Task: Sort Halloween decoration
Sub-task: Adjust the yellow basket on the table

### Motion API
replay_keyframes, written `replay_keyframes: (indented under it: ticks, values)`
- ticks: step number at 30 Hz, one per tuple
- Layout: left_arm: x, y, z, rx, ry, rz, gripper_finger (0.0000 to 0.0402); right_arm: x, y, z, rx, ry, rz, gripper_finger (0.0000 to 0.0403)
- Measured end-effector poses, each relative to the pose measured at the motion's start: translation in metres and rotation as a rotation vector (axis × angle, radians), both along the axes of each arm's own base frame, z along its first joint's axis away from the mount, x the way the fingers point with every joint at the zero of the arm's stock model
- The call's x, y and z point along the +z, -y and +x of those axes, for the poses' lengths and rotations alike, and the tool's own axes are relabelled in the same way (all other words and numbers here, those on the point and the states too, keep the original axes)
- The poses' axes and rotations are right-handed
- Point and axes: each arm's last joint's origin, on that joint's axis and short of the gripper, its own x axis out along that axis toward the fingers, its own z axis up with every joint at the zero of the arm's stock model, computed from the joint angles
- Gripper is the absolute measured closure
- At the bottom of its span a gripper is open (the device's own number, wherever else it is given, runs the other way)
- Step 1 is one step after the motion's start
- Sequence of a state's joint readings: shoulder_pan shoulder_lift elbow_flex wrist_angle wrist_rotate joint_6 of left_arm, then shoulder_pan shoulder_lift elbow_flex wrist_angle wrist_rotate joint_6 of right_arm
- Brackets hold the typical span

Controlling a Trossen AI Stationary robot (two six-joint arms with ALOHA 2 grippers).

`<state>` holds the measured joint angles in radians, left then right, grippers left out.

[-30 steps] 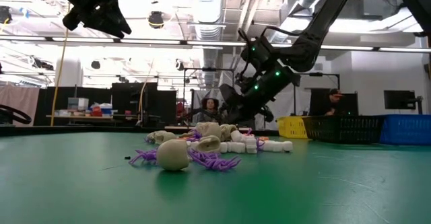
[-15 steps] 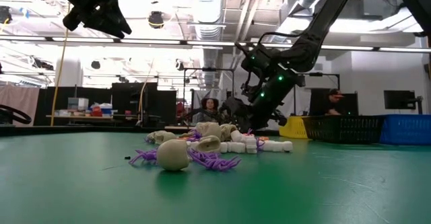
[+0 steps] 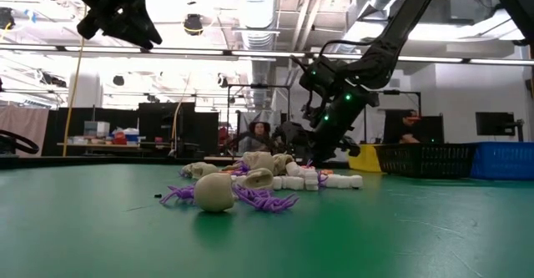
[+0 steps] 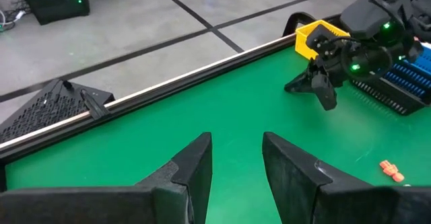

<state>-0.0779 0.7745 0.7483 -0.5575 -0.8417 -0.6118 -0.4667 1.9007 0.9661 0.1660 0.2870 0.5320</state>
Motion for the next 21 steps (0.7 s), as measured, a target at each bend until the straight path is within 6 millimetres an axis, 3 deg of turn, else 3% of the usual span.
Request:
replay_keyframes:
  ticks: [21]
  values:
    - [-0.0023, -0.0001, -0.0015, 0.009, -0.009, -0.019, 0.0280, -0.0010, 0.0068, -0.0053, -0.073, -0.004, 0.003, 0.0390]
